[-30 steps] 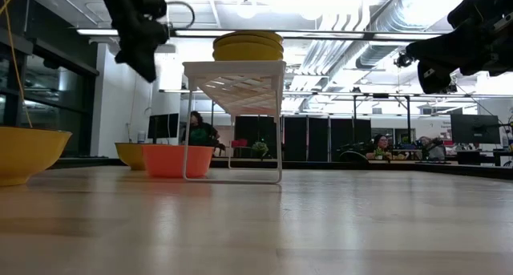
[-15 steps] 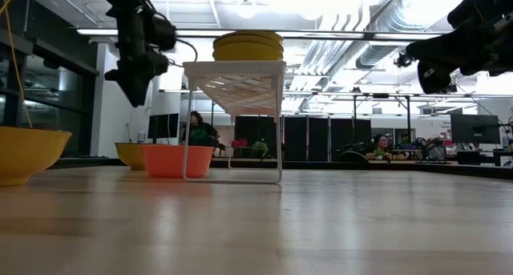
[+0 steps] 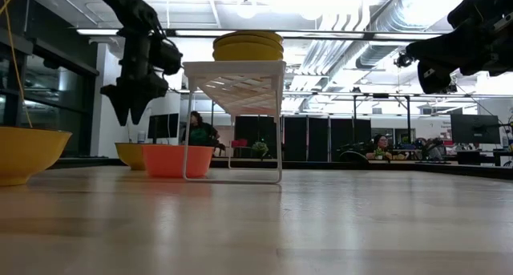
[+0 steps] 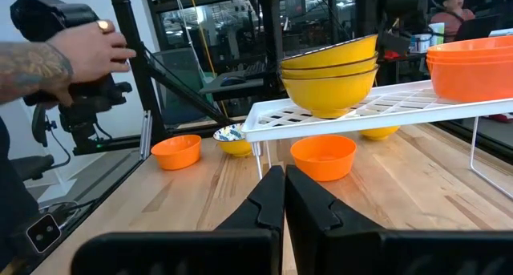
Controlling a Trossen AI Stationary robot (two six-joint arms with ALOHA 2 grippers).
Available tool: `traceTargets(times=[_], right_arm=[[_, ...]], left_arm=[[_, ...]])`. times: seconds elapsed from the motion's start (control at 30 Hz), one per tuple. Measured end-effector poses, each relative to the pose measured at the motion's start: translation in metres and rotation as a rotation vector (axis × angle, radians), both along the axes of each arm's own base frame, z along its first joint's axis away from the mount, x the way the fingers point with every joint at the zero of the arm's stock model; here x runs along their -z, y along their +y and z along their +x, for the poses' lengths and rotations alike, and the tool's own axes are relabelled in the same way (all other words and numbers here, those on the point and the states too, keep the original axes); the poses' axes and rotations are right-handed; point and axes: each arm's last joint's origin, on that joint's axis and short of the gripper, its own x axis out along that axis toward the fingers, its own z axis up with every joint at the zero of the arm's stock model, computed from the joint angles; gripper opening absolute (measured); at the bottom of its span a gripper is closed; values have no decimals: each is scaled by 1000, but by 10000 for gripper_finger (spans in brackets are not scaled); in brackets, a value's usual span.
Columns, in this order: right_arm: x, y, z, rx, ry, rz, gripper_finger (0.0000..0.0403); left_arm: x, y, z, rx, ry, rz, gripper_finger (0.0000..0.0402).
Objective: Pick & Place Mini bowls
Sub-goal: Stack the white and yellow bowl on the stacked white and yellow bowls on the shelf
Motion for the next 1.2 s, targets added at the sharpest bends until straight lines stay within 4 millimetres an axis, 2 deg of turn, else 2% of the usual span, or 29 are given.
traceTargets(times=[0.4, 0.77, 0.97, 1.07, 1.2], right_arm=[[0, 0, 0, 0, 0, 0, 0], [0, 0, 0, 0, 0, 0, 0], [0, 0, 0, 0, 0, 0, 0], [0, 0, 0, 0, 0, 0, 0], [0, 0, 0, 0, 0, 0, 0]], left_arm=[[19, 16, -5, -85, 60, -38, 218], [46, 32, -3, -121, 58, -117, 218], [47, 36, -8, -142, 59, -121, 217], [47, 38, -11, -161, 73, -115, 204], [47, 40, -15, -175, 72, -116, 166]])
